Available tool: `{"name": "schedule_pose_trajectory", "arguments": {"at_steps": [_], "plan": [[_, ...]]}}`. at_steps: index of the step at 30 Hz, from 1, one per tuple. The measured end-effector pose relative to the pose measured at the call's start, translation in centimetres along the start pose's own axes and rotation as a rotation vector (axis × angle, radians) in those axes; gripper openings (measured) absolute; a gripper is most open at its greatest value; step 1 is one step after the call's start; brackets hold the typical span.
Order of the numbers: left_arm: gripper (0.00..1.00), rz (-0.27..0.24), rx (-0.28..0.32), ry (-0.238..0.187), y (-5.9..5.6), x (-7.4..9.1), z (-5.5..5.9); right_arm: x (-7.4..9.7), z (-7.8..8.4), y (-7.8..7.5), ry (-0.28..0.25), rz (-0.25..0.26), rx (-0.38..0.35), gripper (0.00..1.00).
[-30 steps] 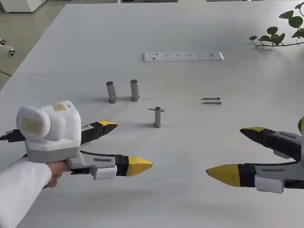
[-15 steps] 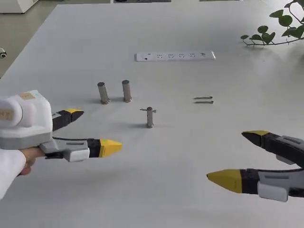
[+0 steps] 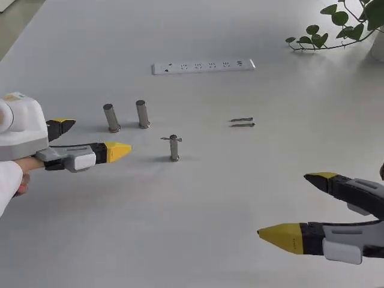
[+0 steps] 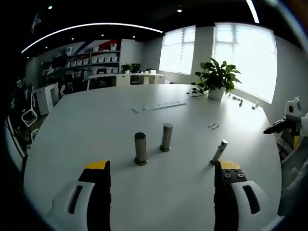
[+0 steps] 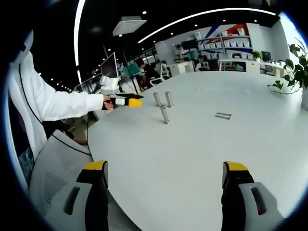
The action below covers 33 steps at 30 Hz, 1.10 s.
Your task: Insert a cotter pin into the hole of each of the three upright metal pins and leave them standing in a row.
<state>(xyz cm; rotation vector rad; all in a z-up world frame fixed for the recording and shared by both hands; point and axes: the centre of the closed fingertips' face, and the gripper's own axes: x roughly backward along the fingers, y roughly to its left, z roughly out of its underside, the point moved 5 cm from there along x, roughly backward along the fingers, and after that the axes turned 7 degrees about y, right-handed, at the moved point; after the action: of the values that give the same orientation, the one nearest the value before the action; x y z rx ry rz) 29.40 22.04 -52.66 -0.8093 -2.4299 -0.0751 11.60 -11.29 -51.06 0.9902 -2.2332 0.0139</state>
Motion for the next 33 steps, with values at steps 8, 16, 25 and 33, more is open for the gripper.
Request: {"name": "schedule_pose_trajectory", "arguments": {"at_steps": [8, 16, 25, 33], "plan": [[0.73, -0.032, -0.008, -0.003, 1.7, -2.2, -0.9, 0.0, 0.6, -0.4, 0.021, 0.005, -0.018, 0.96], [0.55, -0.038, -0.02, 0.02, 2.7, -4.5, -1.1, -0.3, 0.7, -0.8, 0.03, 0.004, -0.032, 0.94], [0.4, -0.048, -0.02, 0.035, 3.4, -6.0, -1.3, -0.5, 0.5, -1.3, 0.034, 0.006, -0.048, 0.93], [0.25, -0.059, -0.039, 0.023, 3.7, -6.5, -1.7, -0.8, 0.5, -1.6, 0.039, -0.001, -0.055, 0.91]]}}
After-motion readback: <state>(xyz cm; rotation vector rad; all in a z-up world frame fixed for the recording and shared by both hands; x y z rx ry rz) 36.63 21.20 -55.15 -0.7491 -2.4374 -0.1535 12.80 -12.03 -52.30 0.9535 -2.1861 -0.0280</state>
